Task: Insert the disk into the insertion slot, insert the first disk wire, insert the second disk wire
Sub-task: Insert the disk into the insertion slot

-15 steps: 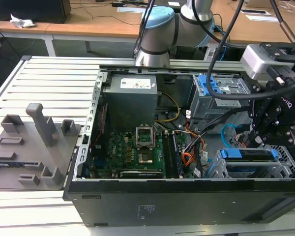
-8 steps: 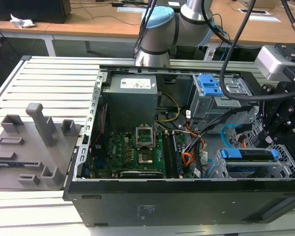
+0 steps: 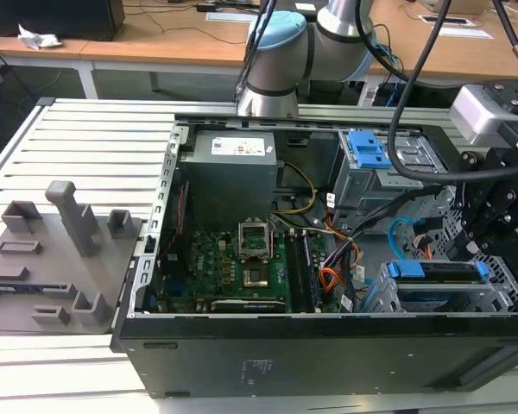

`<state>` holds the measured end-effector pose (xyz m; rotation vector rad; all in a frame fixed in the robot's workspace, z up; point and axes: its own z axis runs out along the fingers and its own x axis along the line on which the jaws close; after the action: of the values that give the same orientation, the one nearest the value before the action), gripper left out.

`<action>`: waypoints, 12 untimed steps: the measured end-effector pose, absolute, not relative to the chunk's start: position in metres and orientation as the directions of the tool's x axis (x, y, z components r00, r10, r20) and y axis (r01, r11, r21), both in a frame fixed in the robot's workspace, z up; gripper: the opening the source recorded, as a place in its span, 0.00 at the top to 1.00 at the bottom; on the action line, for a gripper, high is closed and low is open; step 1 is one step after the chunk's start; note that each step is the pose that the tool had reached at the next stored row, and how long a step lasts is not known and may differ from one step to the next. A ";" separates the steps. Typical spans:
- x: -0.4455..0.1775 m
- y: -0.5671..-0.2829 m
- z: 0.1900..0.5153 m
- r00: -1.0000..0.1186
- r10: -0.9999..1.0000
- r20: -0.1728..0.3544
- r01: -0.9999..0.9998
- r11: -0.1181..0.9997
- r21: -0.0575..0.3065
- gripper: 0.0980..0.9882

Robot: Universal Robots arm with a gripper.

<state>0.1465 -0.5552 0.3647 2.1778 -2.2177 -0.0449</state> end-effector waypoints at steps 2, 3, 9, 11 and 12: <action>0.147 -0.555 0.362 -0.018 -1.000 0.003 -0.999 0.018 0.044 0.99; 0.147 -0.555 0.360 -0.018 -1.000 0.003 -0.999 0.018 0.044 0.99; 0.149 -0.555 0.357 -0.018 -1.000 0.003 -0.999 0.018 0.044 0.99; 0.149 -0.555 0.357 -0.018 -1.000 0.003 -0.999 0.018 0.044 0.99; 0.149 -0.555 0.357 -0.018 -1.000 0.003 -0.999 0.018 0.044 0.99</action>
<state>0.1486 -0.5552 0.3571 2.1777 -2.2178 -0.0450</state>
